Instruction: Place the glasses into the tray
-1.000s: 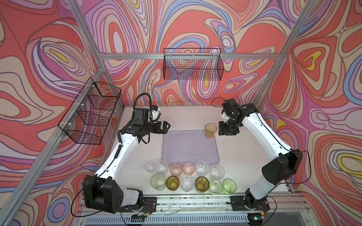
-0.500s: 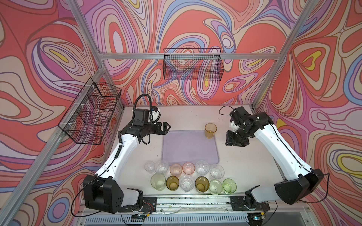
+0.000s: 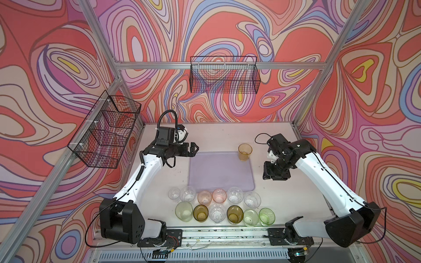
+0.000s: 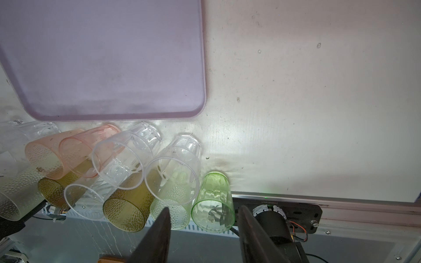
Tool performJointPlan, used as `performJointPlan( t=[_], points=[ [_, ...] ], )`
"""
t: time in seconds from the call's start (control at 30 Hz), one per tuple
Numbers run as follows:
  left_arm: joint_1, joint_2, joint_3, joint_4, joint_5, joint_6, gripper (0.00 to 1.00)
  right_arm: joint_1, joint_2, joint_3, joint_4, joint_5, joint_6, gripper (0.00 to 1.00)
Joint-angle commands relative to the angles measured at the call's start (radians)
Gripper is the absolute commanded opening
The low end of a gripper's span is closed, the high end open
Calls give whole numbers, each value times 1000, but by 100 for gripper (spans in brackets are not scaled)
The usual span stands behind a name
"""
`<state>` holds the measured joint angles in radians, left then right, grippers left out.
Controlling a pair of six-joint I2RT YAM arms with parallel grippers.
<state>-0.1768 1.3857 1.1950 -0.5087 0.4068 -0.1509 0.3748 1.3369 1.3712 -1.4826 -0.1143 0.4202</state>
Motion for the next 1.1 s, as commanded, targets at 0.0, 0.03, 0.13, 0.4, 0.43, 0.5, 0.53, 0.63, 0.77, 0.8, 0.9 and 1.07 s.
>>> performJointPlan(
  t=[0.0, 0.03, 0.13, 0.4, 0.43, 0.5, 0.53, 0.63, 0.77, 0.8, 0.9, 1.07],
  points=[
    [-1, 19, 32, -26, 0, 2, 100, 13, -43, -55, 22, -29, -2, 50],
    [-1, 19, 34, -29, 0, 4, 100, 13, -54, -80, 32, -37, -3, 51],
    [-1, 16, 35, -25, 1, 3, 100, 24, -75, -149, 66, -47, 7, 52],
    [-1, 13, 38, -20, 3, -1, 100, 59, -93, -238, 143, -71, 57, 53],
    [0, 15, 42, -23, 3, -1, 100, 64, -94, -248, 152, -72, 62, 53],
    [-1, 15, 44, -21, 2, -1, 100, 70, -92, -264, 166, -71, 68, 53],
    [-2, 14, 44, -20, 1, -1, 100, 72, -88, -270, 170, -70, 73, 53],
    [-1, 15, 43, -12, 10, -4, 100, 98, -82, -295, 190, -69, 91, 53],
    [-1, 15, 54, -10, 28, -13, 100, 120, -76, -334, 221, -57, 111, 52],
    [-1, 13, 50, -1, 29, -17, 100, 125, -74, -341, 225, -55, 118, 52],
    [-1, 14, 45, 10, 34, -27, 100, 130, -73, -364, 244, -50, 128, 51],
    [-1, 22, 49, -4, 27, -22, 100, 131, -56, -394, 277, -55, 135, 50]
  ],
)
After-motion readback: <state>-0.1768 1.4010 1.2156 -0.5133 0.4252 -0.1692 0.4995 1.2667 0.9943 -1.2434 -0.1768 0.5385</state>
